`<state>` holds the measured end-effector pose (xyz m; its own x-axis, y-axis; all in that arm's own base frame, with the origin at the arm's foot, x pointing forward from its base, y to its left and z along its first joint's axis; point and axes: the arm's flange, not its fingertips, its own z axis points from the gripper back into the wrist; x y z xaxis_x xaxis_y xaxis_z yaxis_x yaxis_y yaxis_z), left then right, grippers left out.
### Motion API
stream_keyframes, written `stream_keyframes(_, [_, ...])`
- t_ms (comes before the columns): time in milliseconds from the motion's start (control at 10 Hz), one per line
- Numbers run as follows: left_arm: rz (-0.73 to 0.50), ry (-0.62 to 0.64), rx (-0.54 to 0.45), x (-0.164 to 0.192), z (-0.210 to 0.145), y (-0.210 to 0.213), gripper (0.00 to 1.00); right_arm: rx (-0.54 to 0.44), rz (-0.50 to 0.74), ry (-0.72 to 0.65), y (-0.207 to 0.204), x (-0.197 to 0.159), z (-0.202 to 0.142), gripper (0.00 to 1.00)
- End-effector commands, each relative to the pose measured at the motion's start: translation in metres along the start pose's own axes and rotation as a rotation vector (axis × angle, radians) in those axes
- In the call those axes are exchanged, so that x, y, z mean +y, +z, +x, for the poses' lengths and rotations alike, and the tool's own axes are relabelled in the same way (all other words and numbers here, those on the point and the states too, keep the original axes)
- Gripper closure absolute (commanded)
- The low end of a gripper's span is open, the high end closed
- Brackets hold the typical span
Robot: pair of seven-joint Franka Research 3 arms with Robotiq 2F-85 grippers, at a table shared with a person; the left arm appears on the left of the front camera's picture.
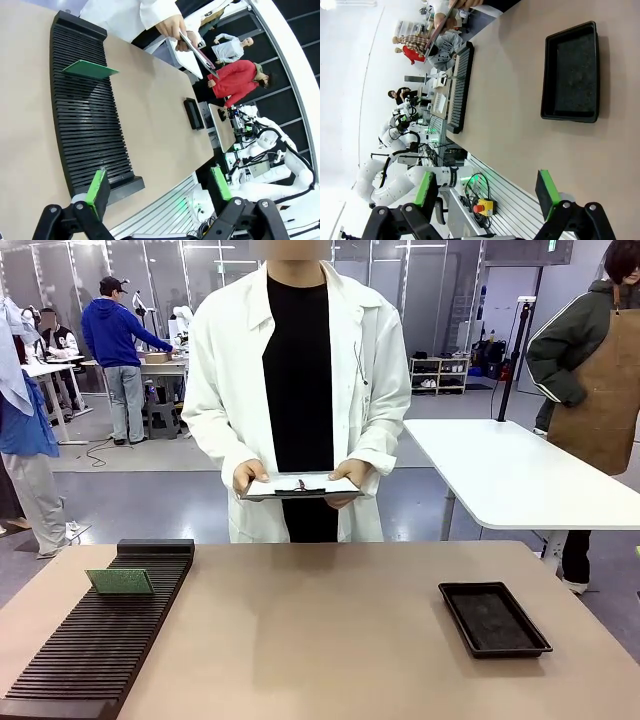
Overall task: Inspect the PCB.
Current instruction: Pick up the Blank PCB and present it to the human.
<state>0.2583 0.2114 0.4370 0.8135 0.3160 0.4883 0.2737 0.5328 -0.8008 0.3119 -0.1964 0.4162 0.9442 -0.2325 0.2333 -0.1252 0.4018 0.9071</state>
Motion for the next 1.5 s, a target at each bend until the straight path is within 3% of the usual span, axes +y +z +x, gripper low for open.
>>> stream_keyframes(0, [-0.006, -0.13, 0.06, -0.032, 0.003, -0.009, 0.0, -0.003, 0.007, 0.002, 0.002, 0.001, 0.001, 0.0])
stream_keyframes(100, [0.114, -0.283, 0.16, -0.06, 0.012, -0.021, 0.0, -0.003, 0.007, 0.002, 0.002, 0.001, 0.001, 0.0])
stream_keyframes(300, [0.276, -0.401, 0.28, -0.088, 0.043, -0.048, 0.0, -0.003, 0.007, 0.002, 0.002, 0.001, 0.001, 0.0])
stream_keyframes(600, [0.43, -0.674, 0.512, -0.113, 0.08, -0.121, 0.0, -0.003, 0.007, 0.002, 0.002, 0.001, 0.001, 0.0])
stream_keyframes(900, [0.52, -0.887, 0.704, -0.114, 0.085, -0.203, 0.0, -0.003, 0.007, 0.002, 0.002, 0.001, 0.001, 0.0])
stream_keyframes(1100, [0.585, -0.979, 0.767, -0.107, 0.079, -0.241, 0.0, -0.003, 0.007, 0.002, 0.002, 0.001, 0.001, 0.0])
stream_keyframes(1400, [0.562, -0.986, 0.743, -0.111, 0.071, -0.254, 0.0, -0.003, 0.007, 0.002, 0.002, 0.001, 0.001, 0.0])
